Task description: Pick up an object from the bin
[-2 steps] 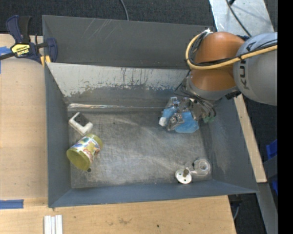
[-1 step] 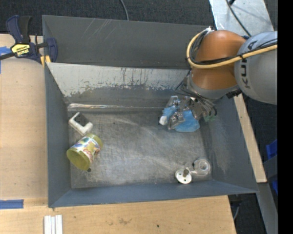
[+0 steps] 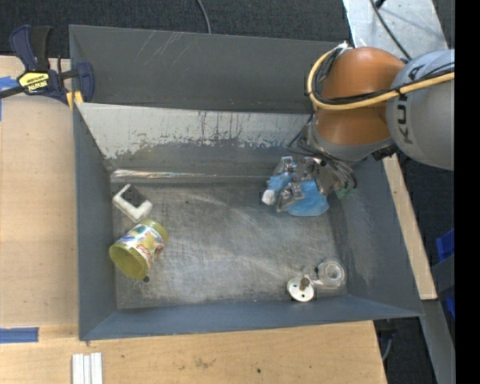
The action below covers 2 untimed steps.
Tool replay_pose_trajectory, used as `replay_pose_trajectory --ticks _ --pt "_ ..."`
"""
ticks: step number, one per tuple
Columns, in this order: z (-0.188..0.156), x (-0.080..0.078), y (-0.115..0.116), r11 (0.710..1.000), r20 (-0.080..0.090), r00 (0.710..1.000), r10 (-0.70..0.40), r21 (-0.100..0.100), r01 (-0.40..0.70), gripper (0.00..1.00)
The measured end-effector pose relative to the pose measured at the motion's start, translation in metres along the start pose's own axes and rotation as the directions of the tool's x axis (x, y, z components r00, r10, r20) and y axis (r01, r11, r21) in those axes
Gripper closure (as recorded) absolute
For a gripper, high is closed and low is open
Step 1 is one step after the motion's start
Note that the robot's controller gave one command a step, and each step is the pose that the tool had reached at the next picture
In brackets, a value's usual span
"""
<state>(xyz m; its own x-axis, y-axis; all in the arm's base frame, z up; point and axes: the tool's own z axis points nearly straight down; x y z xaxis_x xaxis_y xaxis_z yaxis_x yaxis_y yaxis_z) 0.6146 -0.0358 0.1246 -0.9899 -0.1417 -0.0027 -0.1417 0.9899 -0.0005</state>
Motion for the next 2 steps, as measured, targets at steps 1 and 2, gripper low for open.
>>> replay_pose_trajectory --ticks 1,2 --pt "-0.012 0.001 0.0 1.0 -0.004 1.0 0.0 -0.001 0.0 1.0" --pt "-0.03 0.0 0.0 1.0 -0.003 1.0 0.001 0.0 -0.001 1.0"
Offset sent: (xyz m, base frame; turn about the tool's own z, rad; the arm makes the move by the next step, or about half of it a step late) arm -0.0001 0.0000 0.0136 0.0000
